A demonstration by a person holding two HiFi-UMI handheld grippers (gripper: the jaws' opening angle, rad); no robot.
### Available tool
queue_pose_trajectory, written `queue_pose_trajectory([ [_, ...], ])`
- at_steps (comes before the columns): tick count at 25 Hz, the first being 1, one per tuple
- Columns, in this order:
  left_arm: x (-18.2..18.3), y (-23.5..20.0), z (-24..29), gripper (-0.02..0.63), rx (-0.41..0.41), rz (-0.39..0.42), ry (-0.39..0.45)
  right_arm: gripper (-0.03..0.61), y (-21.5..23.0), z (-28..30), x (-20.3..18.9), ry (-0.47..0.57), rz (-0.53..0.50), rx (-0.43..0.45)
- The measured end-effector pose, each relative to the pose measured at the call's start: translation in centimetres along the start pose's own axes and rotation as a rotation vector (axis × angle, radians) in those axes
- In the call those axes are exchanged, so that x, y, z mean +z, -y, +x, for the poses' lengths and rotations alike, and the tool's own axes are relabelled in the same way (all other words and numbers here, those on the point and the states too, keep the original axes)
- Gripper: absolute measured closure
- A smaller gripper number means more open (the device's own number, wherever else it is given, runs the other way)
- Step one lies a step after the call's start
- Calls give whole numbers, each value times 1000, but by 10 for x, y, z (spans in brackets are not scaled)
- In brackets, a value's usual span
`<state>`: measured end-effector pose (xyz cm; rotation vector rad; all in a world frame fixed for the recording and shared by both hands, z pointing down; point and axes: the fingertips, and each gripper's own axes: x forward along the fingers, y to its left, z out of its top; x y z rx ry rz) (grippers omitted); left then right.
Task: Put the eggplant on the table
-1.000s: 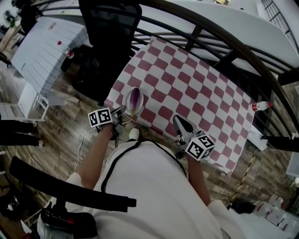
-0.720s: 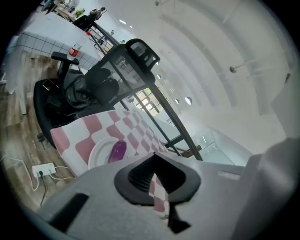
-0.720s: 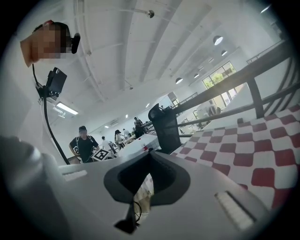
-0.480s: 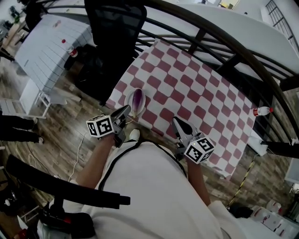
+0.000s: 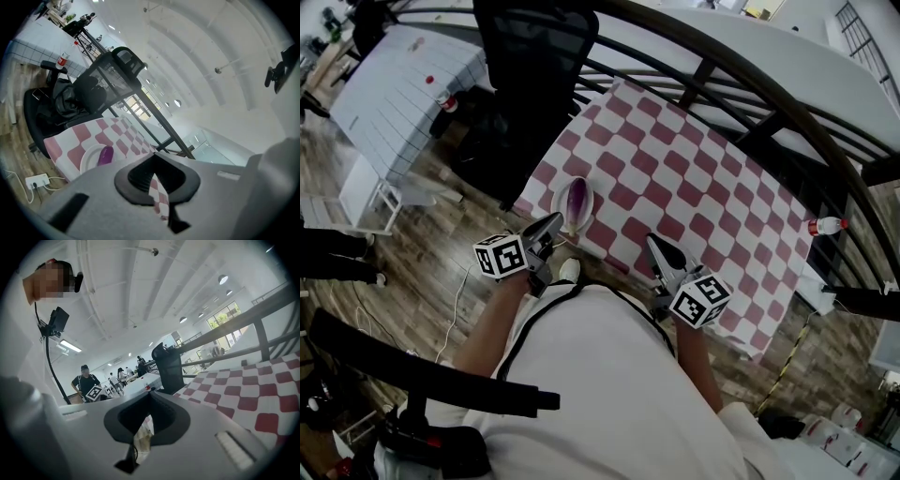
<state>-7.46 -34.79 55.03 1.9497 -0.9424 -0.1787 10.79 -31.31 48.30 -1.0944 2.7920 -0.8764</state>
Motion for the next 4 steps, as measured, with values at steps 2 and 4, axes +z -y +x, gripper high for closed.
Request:
queue_pose_trajectory([
  [2,2,-2,0,609,-4,-10,-3,572,1,2,1,-1,-2,-1],
  [4,4,-5,1,609,-7,-20,-3,572,2,5,3,-4,-4,-3],
])
